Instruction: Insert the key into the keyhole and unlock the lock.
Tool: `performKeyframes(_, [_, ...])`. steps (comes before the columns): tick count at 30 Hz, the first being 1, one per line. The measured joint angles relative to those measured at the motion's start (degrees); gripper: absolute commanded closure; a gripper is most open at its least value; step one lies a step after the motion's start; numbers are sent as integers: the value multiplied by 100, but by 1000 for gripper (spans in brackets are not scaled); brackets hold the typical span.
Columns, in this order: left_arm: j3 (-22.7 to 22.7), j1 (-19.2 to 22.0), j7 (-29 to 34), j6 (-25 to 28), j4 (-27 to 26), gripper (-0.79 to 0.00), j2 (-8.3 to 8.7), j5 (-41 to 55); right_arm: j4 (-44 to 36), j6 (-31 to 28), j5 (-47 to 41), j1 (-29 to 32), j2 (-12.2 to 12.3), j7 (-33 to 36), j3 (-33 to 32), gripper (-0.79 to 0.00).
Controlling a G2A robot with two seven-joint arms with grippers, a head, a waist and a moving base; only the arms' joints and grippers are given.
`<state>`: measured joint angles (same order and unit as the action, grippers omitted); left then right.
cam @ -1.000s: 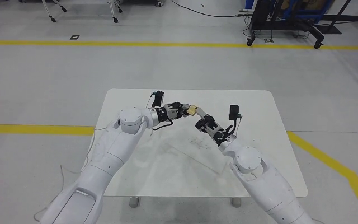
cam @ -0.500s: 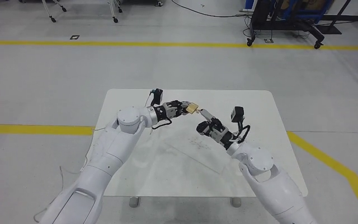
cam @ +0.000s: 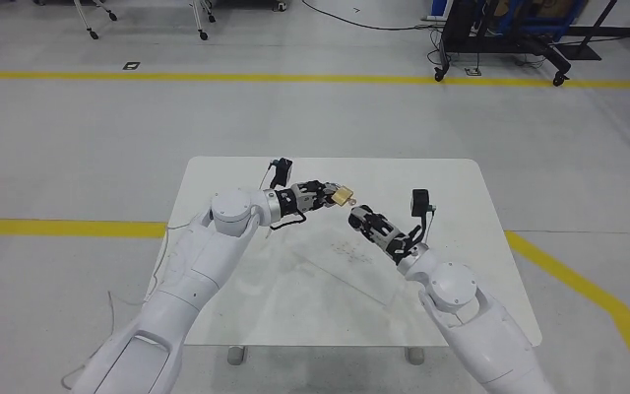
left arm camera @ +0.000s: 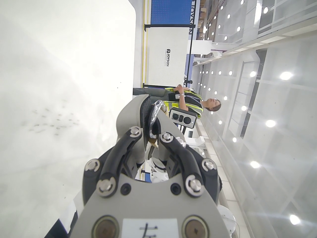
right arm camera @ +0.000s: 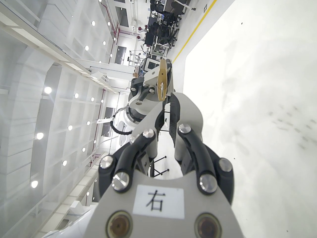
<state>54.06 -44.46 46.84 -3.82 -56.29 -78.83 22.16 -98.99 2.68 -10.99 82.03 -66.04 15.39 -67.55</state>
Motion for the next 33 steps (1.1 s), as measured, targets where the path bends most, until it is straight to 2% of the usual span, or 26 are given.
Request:
performKeyframes(3, [-8,0,21,-3,-8,0,-3,-39,18,-37,-41,-18,-19,-68,-7,-49])
performKeyframes(5, [-9,-1,24,-12,-12,0,-4,-52,27,-69,-71,-18,-29,-101,-14,-120])
performKeyframes(6, [-6,-2,27,-20,-13,0,-5,-55,32,-82,-85,-15,-34,-113,-19,-206])
performKeyframes(8, [0,-4,30,-24,-15,0,-7,-59,38,-83,-98,-11,-41,-116,-26,-240])
performKeyframes(15, [15,-9,45,-29,-19,0,-10,-97,82,-91,-154,3,-61,-124,-100,-169])
performKeyframes(20, [17,-6,56,-26,-20,0,-13,-143,157,-60,-220,-51,-84,-112,-114,-163])
performKeyframes(23, [16,-6,68,-26,-22,0,-14,-172,245,-29,-273,-126,-106,-99,-82,-129])
performKeyframes(27, [17,-7,98,-23,-27,0,-16,-198,373,17,-325,-243,-142,-89,-10,-6])
performKeyframes(33, [7,-12,148,7,-48,0,-20,-242,494,57,-426,-336,-187,-137,36,0])
